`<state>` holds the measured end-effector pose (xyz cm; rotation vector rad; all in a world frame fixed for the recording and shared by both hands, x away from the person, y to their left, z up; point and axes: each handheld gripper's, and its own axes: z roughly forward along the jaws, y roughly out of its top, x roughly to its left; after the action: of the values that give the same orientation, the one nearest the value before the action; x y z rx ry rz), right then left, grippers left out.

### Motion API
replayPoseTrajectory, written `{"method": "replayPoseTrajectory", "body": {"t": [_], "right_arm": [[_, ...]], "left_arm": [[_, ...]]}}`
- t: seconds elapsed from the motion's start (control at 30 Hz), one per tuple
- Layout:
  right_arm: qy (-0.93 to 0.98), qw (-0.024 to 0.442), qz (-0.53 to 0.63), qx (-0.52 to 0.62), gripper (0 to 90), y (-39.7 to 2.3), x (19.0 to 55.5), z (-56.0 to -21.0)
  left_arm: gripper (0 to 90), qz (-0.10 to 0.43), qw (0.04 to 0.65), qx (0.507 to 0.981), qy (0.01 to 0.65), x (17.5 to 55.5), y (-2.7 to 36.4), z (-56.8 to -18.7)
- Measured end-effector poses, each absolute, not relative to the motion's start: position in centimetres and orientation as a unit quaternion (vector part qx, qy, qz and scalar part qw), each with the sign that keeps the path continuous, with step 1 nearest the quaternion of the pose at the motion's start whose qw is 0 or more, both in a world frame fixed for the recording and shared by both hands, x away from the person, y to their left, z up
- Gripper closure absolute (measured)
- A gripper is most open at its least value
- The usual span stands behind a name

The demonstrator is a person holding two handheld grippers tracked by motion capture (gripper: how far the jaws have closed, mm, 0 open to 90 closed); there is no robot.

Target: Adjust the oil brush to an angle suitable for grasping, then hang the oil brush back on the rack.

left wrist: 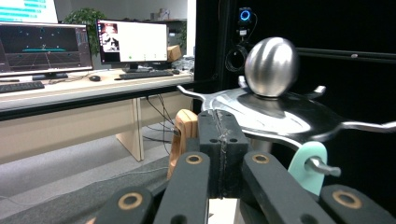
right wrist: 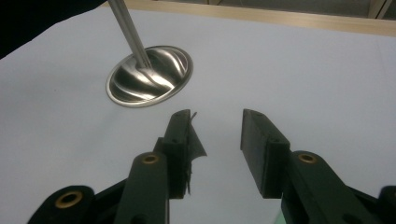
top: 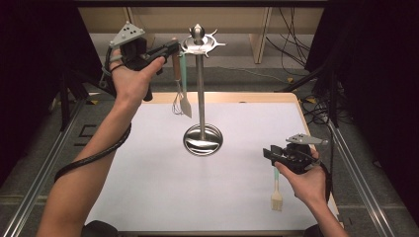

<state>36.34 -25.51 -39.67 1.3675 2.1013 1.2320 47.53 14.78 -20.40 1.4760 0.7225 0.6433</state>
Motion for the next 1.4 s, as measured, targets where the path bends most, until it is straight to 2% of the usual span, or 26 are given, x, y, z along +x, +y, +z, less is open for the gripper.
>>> {"method": "replayPoseTrajectory", "body": {"t": [0.17, 0.3, 0.37, 0.47, 0.5, 0.57, 0.6, 0.8, 1.07, 1.1, 1.13, 1.23, 1.33, 1.4], "right_arm": [[0.741, 0.173, 0.433, 0.482, 63.8, -25.5, 36.4, -39.7], [0.736, 0.149, 0.444, 0.489, 63.8, -25.3, 36.3, -39.7], [0.735, 0.165, 0.435, 0.494, 63.6, -25.3, 36.3, -39.7], [0.735, 0.157, 0.428, 0.502, 63.6, -25.3, 36.2, -39.3], [0.739, 0.177, 0.427, 0.490, 63.5, -25.6, 36.3, -39.3], [0.746, 0.175, 0.409, 0.496, 62.9, -26.0, 36.3, -38.9], [0.742, 0.158, 0.401, 0.513, 63.0, -25.9, 36.2, -38.8], [0.749, 0.154, 0.348, 0.542, 64.3, -27.1, 36.9, -38.9], [0.753, 0.144, 0.308, 0.564, 64.9, -28.2, 37.4, -39.8], [0.756, 0.150, 0.302, 0.561, 64.7, -28.4, 37.5, -40.0], [0.750, 0.135, 0.294, 0.577, 64.5, -28.5, 37.5, -40.1], [0.754, 0.133, 0.285, 0.577, 64.1, -28.8, 37.6, -40.3], [0.732, 0.094, 0.252, 0.626, 65.2, -28.5, 37.6, -40.7], [0.740, 0.102, 0.247, 0.618, 65.7, -28.8, 37.8, -41.0]], "left_arm": [[89.3, 0.279, 0.632, 0.650, 0.317, 47.9, 14.8, -20.3], [89.3, 0.280, 0.630, 0.652, 0.316, 48.0, 14.8, -20.2], [89.1, 0.285, 0.633, 0.648, 0.314, 47.8, 14.9, -20.2], [87.3, 0.293, 0.642, 0.635, 0.315, 47.2, 15.2, -20.3], [85.1, 0.288, 0.645, 0.632, 0.319, 46.9, 15.4, -20.3], [82.9, 0.297, 0.651, 0.624, 0.314, 45.5, 16.3, -20.7], [81.2, 0.298, 0.652, 0.622, 0.315, 45.1, 16.7, -20.9], [75.2, 0.299, 0.647, 0.622, 0.324, 43.3, 18.7, -22.5], [70.3, 0.296, 0.641, 0.627, 0.330, 43.2, 19.4, -24.2], [68.2, 0.294, 0.641, 0.627, 0.330, 43.2, 19.4, -24.3], [63.7, 0.293, 0.641, 0.627, 0.331, 43.2, 19.4, -24.5], [59.8, 0.295, 0.641, 0.626, 0.331, 43.1, 19.4, -24.8], [54.6, 0.290, 0.639, 0.629, 0.334, 42.7, 19.1, -25.6], [51.4, 0.289, 0.635, 0.633, 0.335, 42.5, 18.9, -26.2]]}}
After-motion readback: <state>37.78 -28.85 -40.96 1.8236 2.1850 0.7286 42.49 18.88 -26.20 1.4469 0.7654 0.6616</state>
